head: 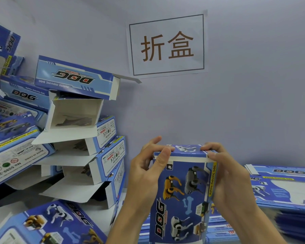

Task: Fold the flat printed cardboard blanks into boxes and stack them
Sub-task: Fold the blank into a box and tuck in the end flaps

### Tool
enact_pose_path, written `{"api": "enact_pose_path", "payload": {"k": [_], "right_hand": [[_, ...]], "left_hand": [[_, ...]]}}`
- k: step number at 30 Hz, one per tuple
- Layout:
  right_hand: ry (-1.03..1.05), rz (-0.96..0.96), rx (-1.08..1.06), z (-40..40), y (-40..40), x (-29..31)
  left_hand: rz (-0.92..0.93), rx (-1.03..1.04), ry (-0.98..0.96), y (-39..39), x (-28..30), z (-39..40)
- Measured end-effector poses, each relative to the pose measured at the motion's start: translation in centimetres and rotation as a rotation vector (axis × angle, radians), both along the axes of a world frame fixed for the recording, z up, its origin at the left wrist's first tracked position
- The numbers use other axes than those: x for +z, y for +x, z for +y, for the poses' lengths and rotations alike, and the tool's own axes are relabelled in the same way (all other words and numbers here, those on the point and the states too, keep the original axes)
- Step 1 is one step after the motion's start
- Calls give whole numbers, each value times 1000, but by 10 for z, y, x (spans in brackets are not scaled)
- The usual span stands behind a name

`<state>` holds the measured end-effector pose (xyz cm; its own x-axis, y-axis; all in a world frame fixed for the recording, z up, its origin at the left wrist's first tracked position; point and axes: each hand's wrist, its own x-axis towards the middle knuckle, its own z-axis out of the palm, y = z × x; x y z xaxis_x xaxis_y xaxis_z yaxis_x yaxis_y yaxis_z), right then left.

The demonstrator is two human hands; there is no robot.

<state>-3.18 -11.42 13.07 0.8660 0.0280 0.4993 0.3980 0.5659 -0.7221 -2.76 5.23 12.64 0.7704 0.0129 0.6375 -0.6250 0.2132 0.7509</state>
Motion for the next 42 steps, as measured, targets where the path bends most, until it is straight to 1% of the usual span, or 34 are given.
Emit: {"api": "enact_pose_path", "payload": {"k": [2,6,14,19,25,30,33,36,39,42], "right_hand": [[27,-8,58,-2,-7,-7],[-3,15,39,-4,-10,-6],[-38,-6,24,-7,-3,-13],[-52,-27,-70,-4,0,-12],[-64,-37,-91,-2,-1,-12],[-134,-81,-233,5,-2,-9],[-115,-109,-206,10,-4,-7],[-104,-59,-213,7,-4,-7],[-63,-6,-121,1,-3,-9],[-63,10,-119,0,-4,-8]], "left_hand": [[-6,-41,15,0,-1,3],[-16,-110,79,-1,-1,9],[-5,-34,31,3,-3,7],[0,-54,54,1,-3,9],[44,-90,8,-1,1,7],[47,-103,25,-2,0,9],[35,-86,24,-2,1,8],[21,-53,33,-4,3,4],[41,-92,32,-2,4,1],[54,-61,30,-1,1,4]]}}
